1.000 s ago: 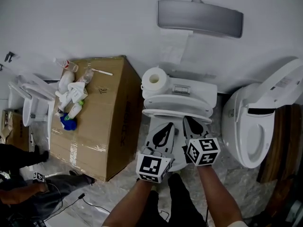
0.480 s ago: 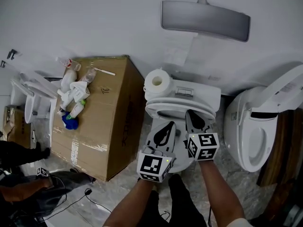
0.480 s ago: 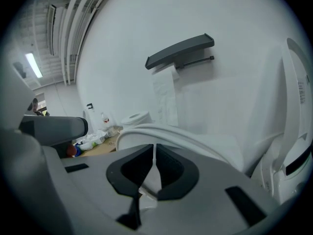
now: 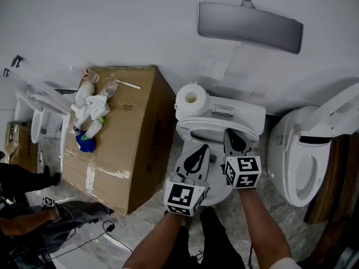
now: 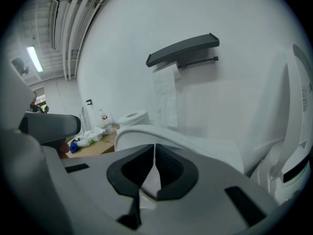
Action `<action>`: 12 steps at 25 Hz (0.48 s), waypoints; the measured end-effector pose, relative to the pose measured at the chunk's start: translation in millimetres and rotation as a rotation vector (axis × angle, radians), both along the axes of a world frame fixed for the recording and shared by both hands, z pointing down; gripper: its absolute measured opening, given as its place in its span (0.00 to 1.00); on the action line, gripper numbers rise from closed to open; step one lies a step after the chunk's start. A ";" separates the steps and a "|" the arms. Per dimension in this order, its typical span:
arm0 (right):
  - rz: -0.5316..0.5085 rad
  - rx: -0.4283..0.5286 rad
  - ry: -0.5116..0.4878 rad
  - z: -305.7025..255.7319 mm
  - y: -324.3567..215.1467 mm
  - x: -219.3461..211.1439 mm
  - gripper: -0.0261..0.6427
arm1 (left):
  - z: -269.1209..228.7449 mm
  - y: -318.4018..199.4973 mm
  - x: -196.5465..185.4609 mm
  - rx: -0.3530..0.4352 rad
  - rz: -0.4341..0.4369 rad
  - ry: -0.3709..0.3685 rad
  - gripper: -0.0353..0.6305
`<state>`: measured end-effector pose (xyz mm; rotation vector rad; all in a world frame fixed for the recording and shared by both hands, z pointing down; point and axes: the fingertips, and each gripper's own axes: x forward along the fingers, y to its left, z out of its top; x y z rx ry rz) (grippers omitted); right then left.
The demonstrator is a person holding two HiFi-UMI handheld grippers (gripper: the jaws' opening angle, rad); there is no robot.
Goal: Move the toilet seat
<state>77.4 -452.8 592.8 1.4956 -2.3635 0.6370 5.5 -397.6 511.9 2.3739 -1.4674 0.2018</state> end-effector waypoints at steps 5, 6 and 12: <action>-0.008 0.002 0.008 -3.1 3.3 -4.5 0.08 | 0.4 4.2 -4.4 0.005 0.005 0.003 0.06; -0.012 0.006 0.012 -4.8 5.4 -5.4 0.08 | -0.5 5.6 -4.5 0.002 0.006 0.007 0.07; -0.013 0.041 0.009 -26.2 25.0 -11.5 0.08 | -8.8 18.2 -5.8 0.018 0.025 0.007 0.06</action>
